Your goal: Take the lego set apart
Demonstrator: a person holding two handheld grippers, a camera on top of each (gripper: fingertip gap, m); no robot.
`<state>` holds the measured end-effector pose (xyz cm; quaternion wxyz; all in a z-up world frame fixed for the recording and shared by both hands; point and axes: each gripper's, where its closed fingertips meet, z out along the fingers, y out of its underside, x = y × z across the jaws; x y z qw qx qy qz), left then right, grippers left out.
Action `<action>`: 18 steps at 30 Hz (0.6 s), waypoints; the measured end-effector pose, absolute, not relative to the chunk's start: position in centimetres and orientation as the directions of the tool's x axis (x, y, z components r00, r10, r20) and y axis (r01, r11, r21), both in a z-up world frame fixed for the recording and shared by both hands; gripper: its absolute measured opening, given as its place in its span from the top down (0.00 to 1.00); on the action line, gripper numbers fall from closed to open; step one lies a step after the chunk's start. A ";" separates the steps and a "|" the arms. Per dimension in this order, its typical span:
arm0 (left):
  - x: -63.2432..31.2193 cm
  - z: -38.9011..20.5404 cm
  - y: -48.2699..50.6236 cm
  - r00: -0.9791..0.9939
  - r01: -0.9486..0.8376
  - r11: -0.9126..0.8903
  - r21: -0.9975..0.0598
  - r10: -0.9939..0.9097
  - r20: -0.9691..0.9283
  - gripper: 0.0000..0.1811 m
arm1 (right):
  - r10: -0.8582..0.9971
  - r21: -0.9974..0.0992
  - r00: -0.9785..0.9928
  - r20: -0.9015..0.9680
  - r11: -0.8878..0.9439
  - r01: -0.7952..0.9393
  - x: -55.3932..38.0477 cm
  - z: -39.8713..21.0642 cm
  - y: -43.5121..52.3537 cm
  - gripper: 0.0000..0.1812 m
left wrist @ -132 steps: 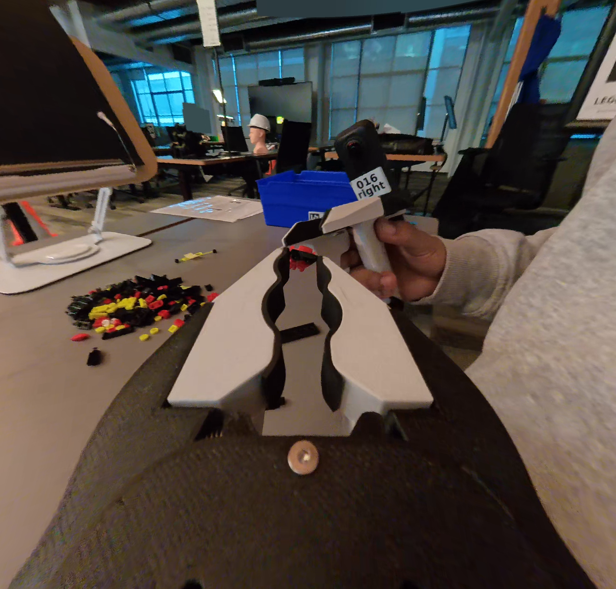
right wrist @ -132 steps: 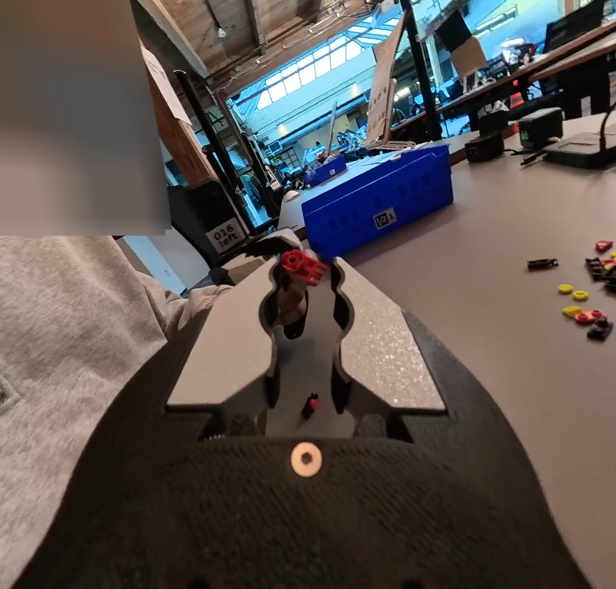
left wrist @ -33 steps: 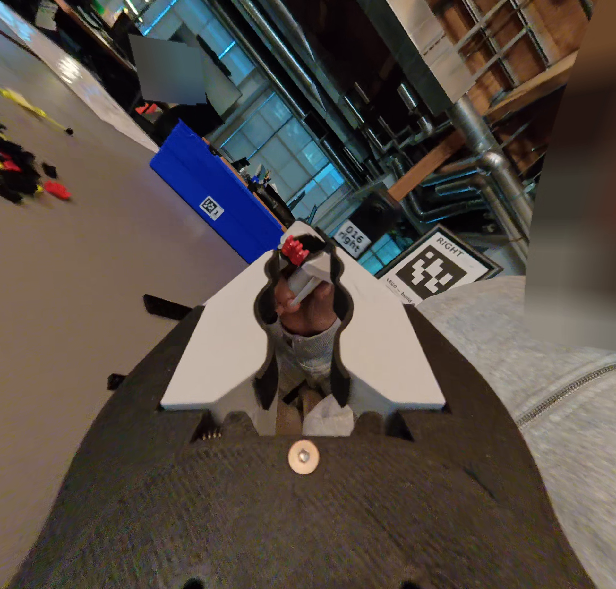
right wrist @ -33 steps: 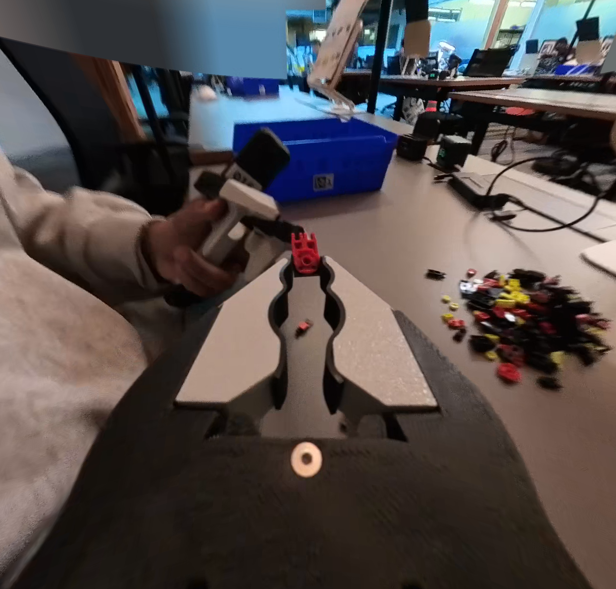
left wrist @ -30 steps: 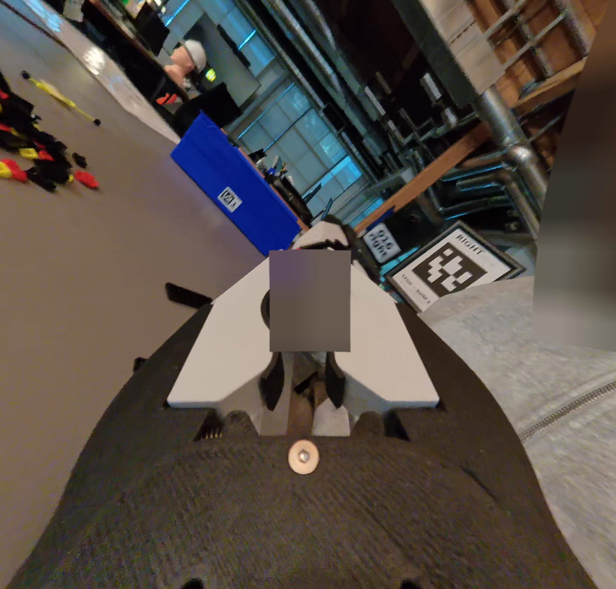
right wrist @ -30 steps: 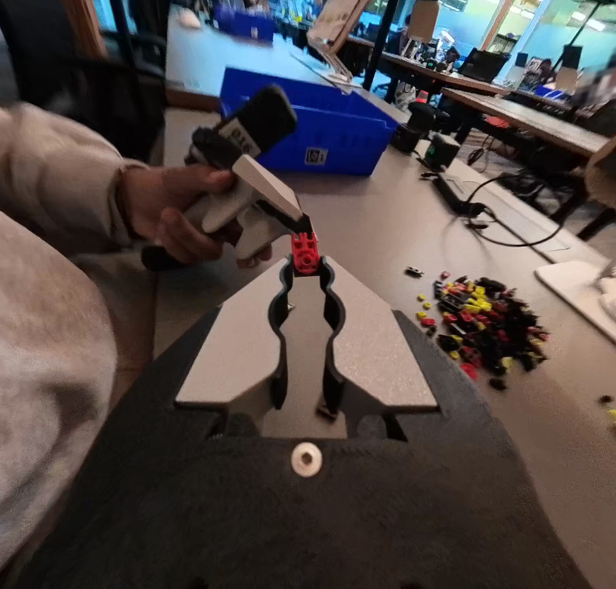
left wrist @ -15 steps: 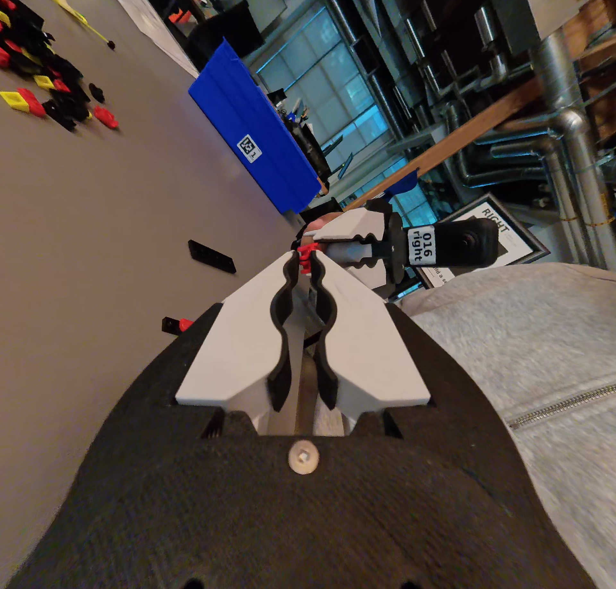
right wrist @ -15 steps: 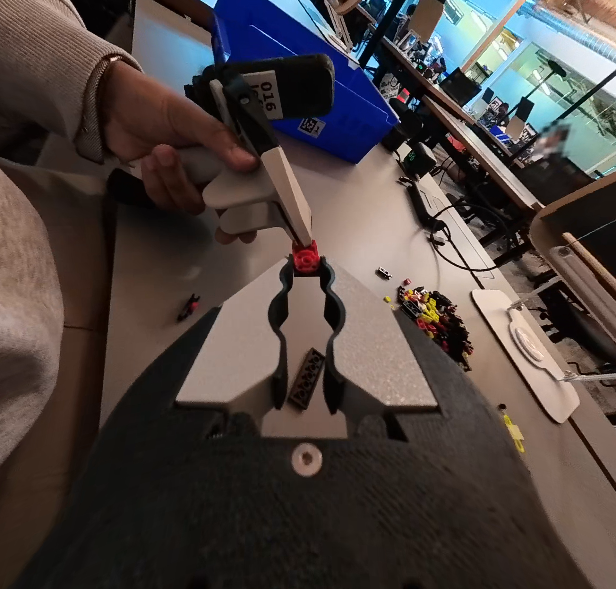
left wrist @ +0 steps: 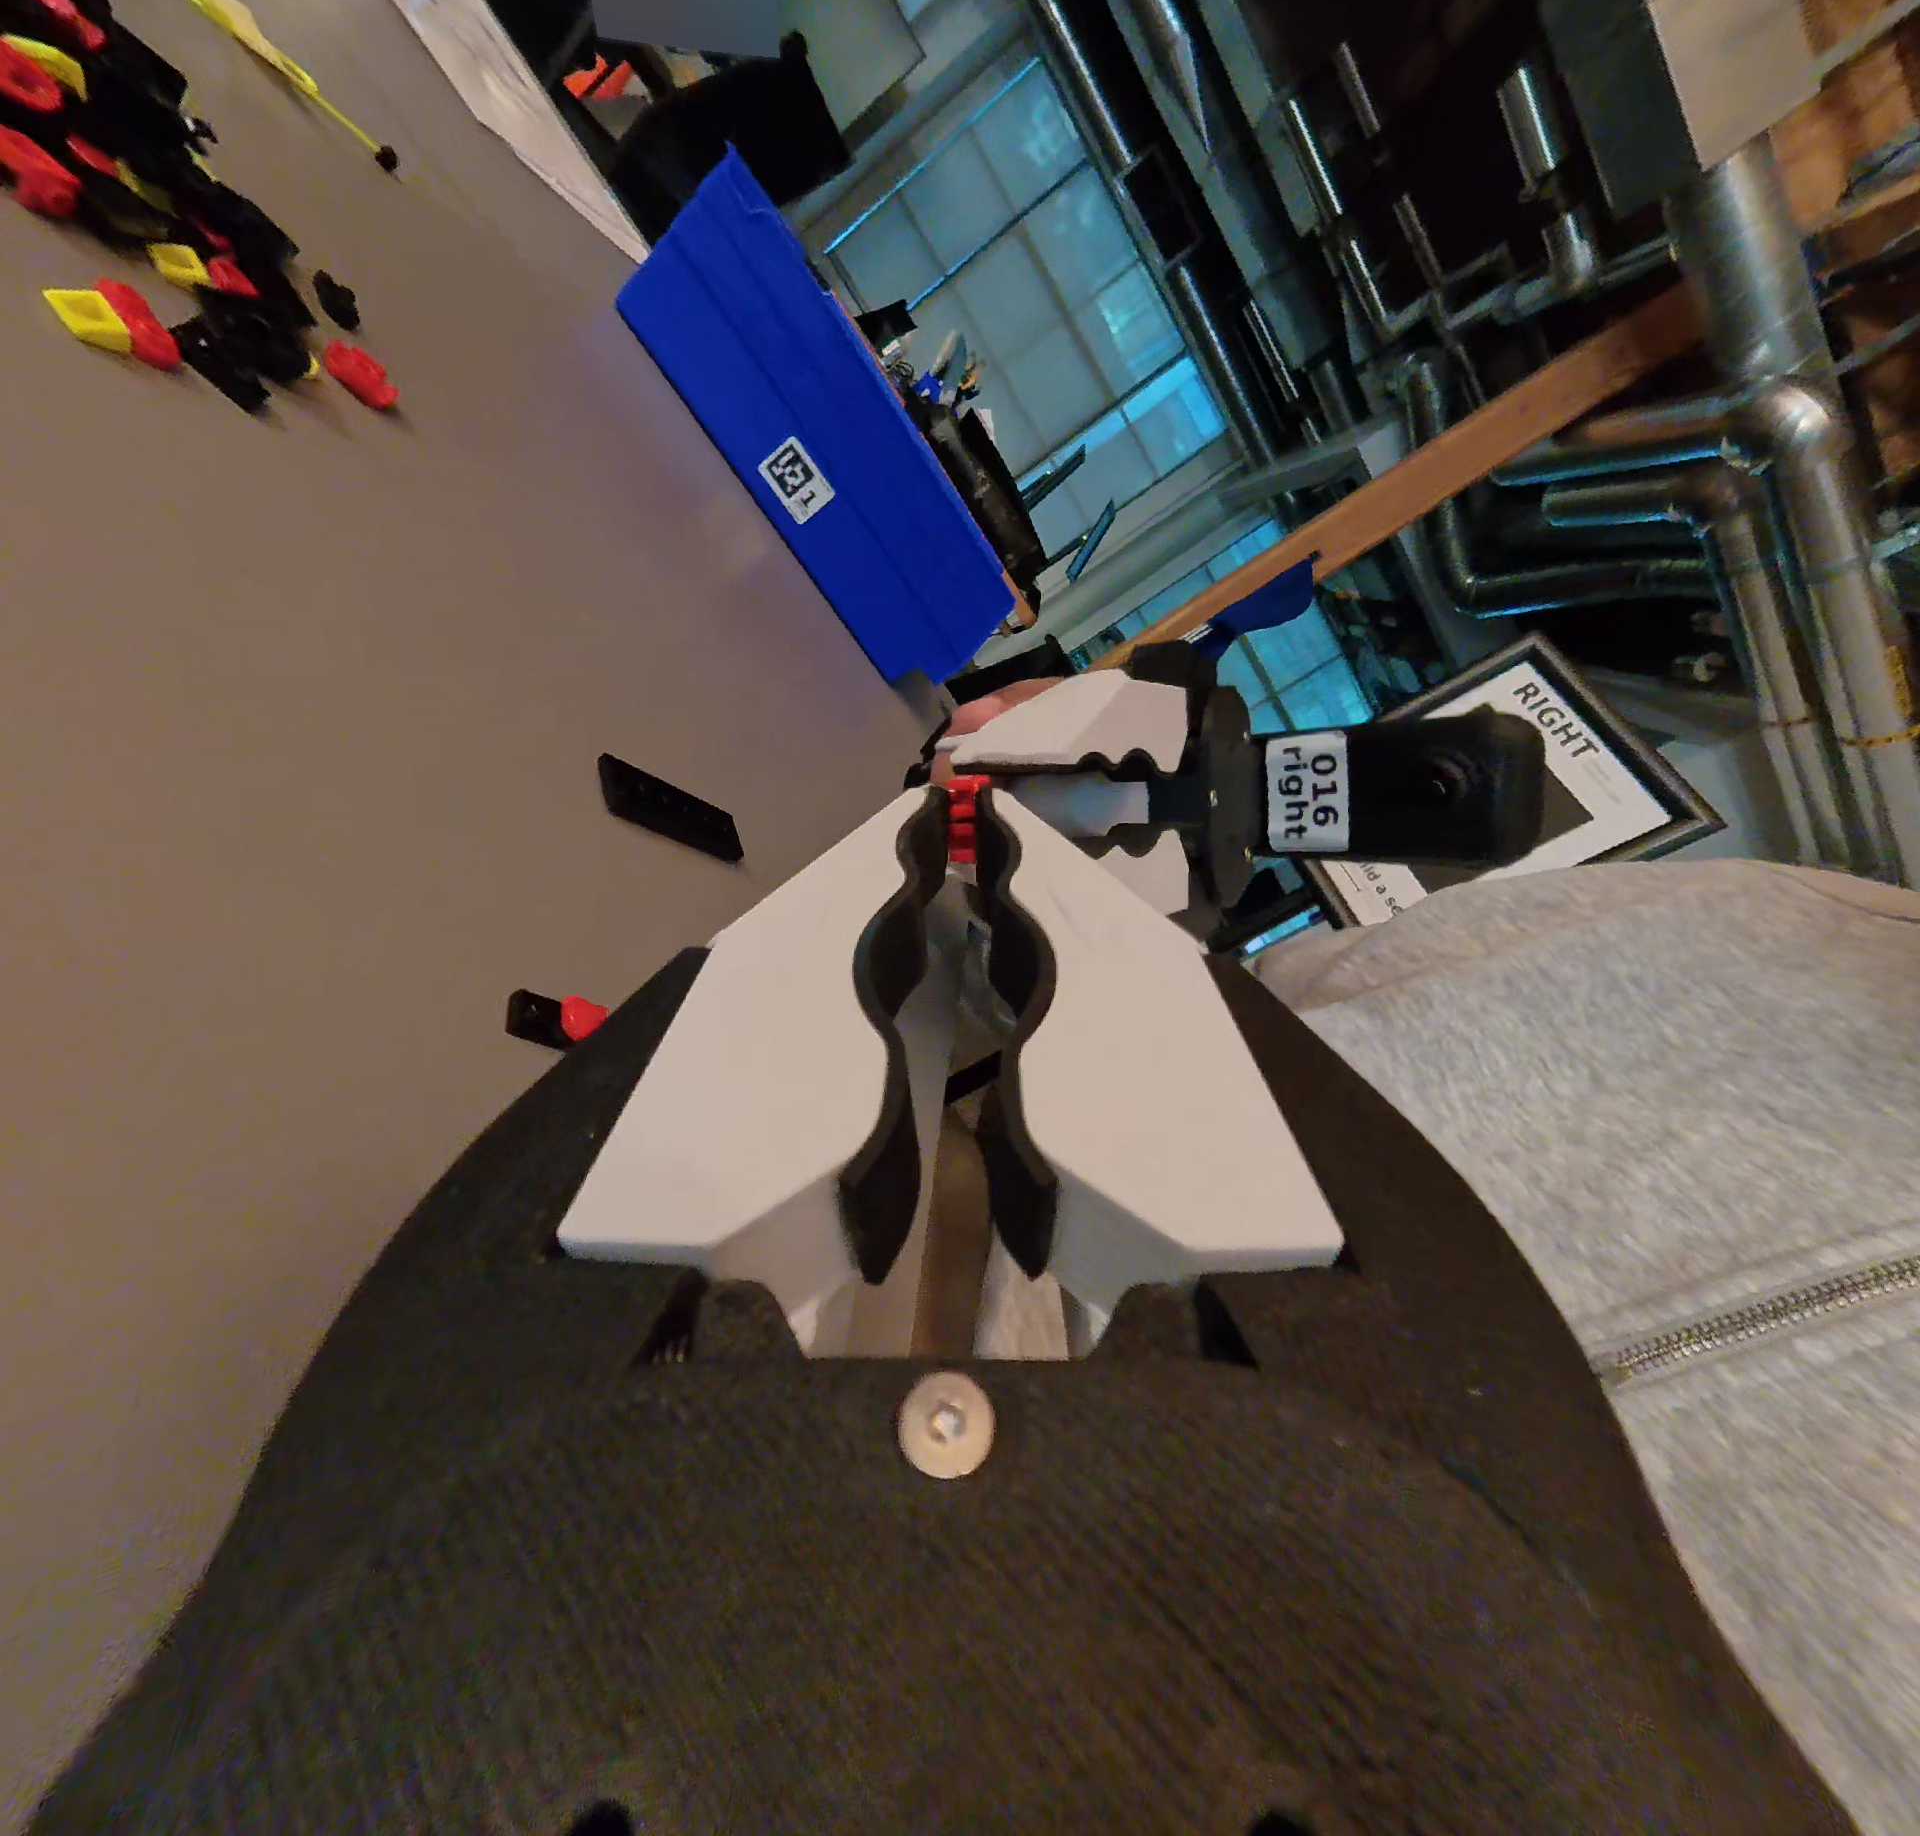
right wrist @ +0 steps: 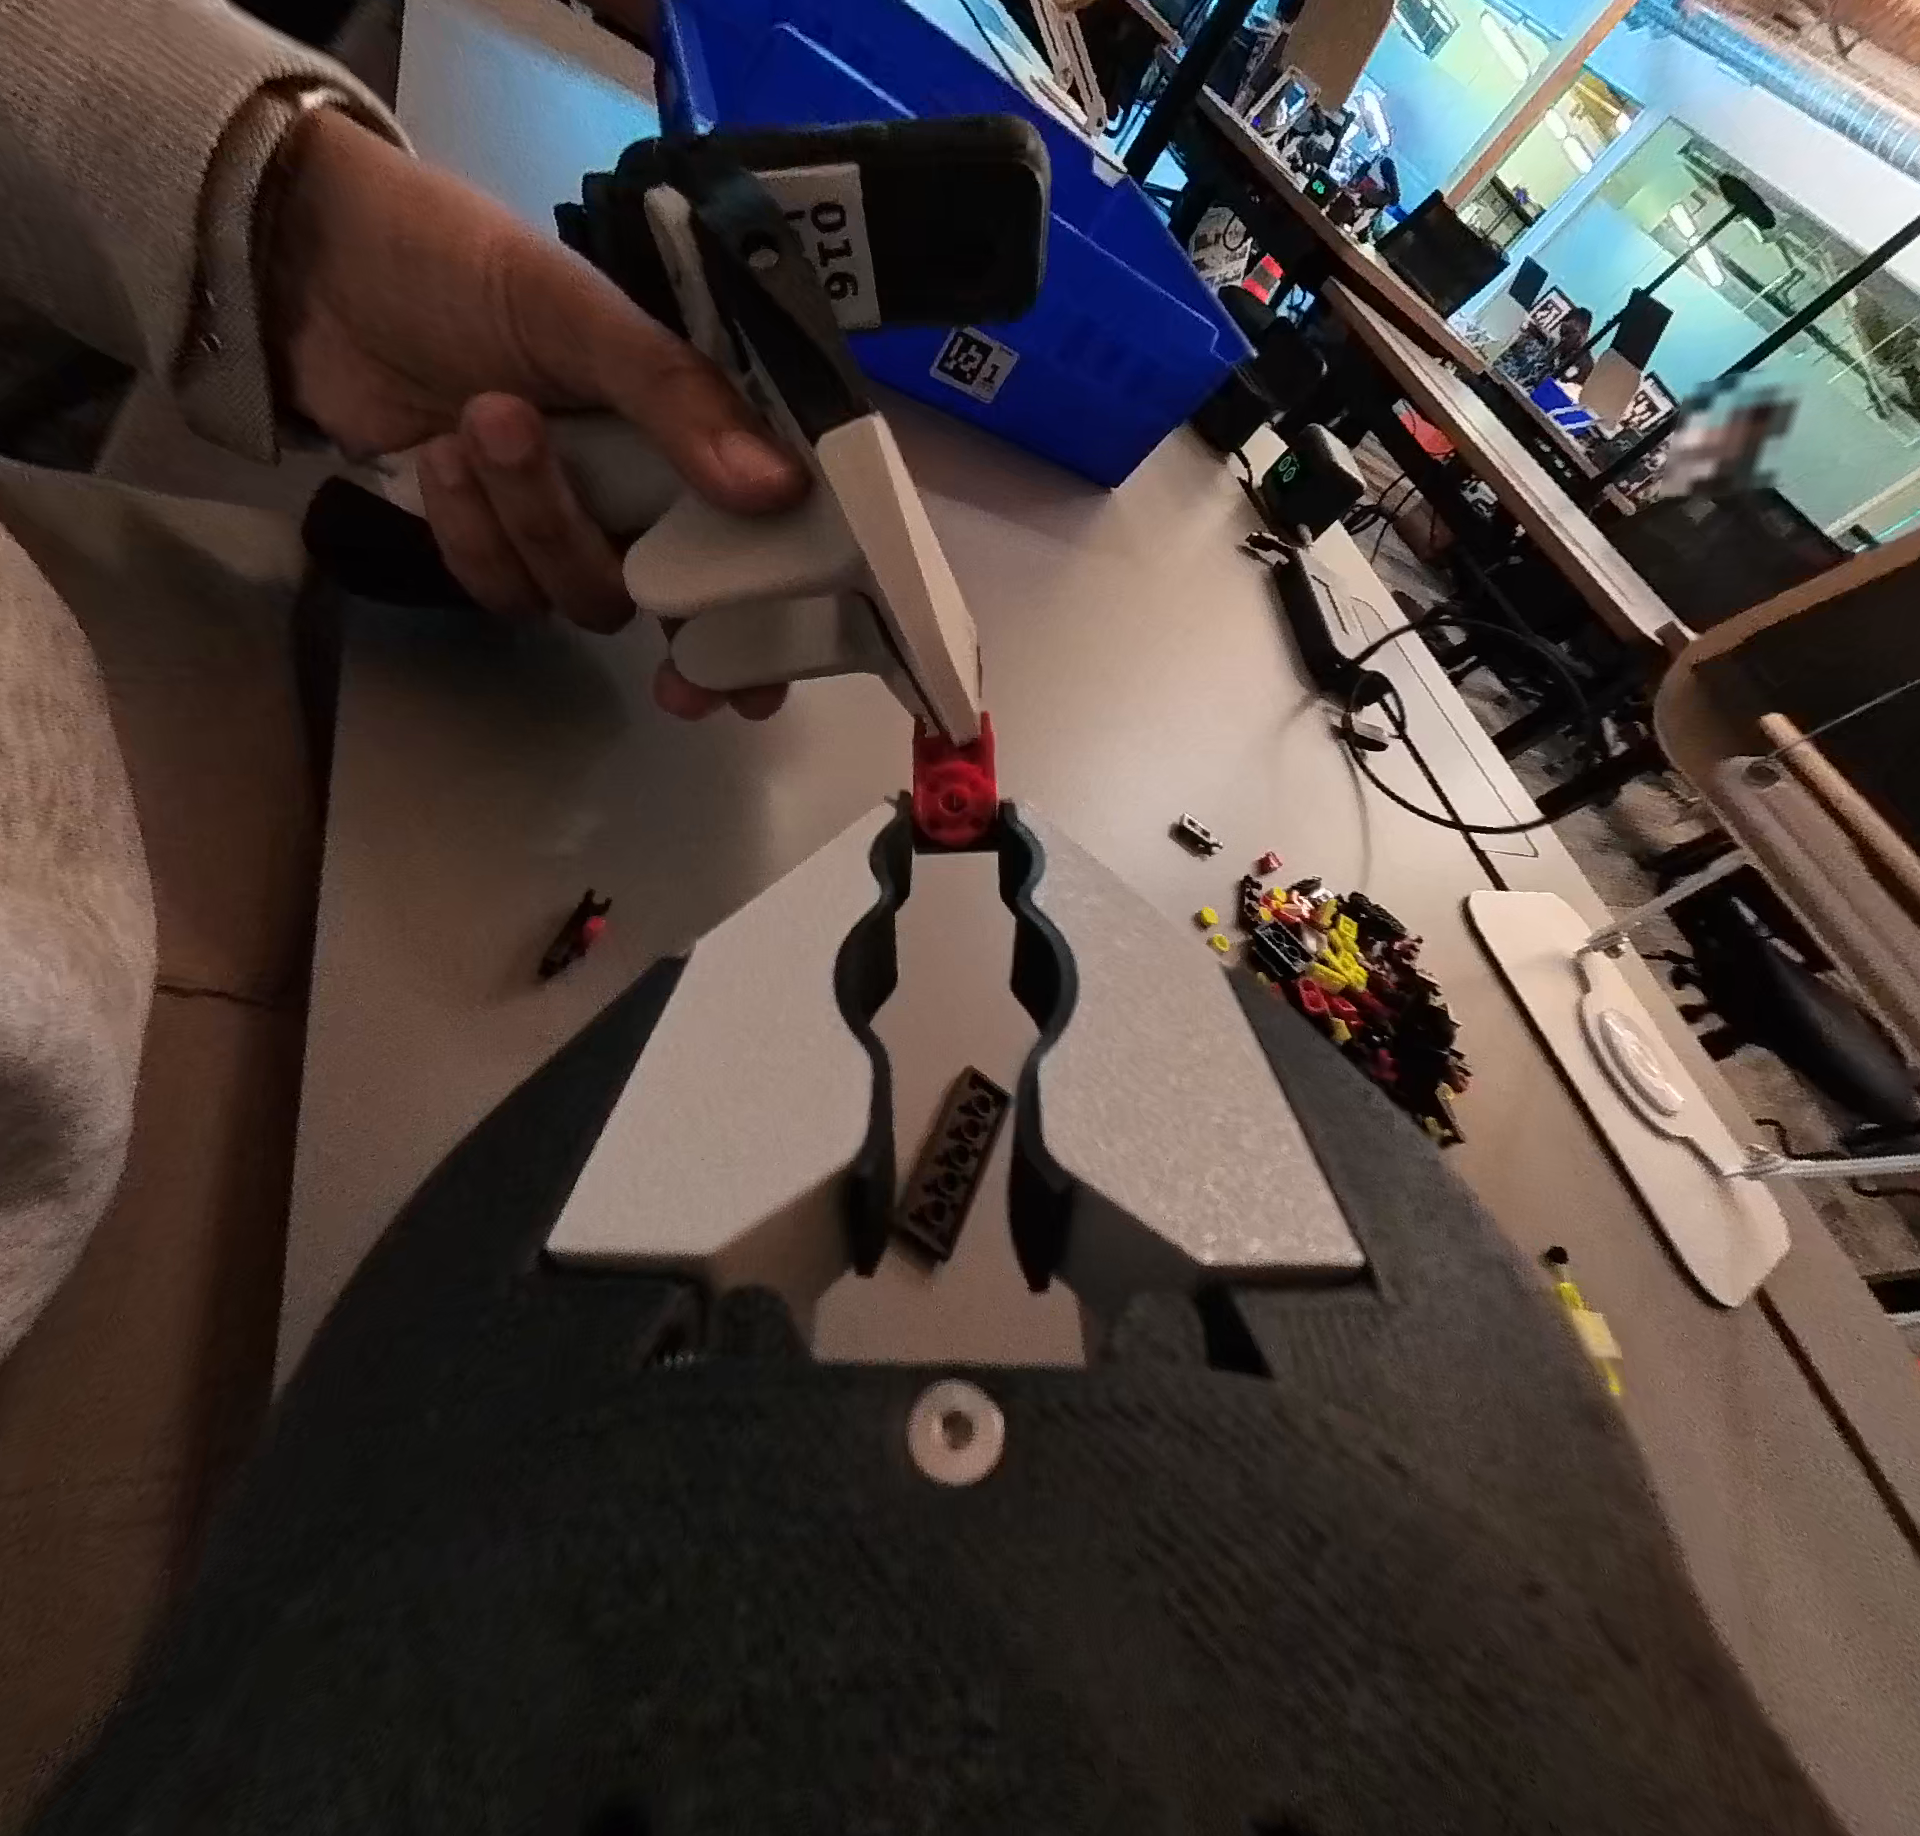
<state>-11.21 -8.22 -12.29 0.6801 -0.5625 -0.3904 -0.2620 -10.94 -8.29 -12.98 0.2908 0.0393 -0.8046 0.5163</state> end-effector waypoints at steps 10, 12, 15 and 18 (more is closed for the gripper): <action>-11.3 -13.5 -8.1 0.561 0.792 0.174 -0.585 0.173 0.810 0.98 | 0.166 -0.632 -0.702 0.692 0.608 -0.480 -11.1 -14.2 -8.3 0.93; -11.6 -14.1 -8.0 0.595 0.756 0.145 -0.638 0.251 0.763 0.98 | 0.146 -0.604 -0.701 0.698 0.645 -0.467 -11.2 -14.7 -8.3 0.93; -12.4 -15.6 -7.5 0.654 0.679 0.043 -0.733 0.419 0.630 0.98 | 0.137 -0.742 -0.774 0.618 0.427 -0.517 -6.6 -11.4 -11.7 0.93; -13.3 -13.0 -8.7 0.621 0.691 0.177 -0.701 0.352 0.701 0.98 | 0.169 -0.594 -0.631 0.757 0.580 -0.558 -8.9 -11.4 -10.7 0.93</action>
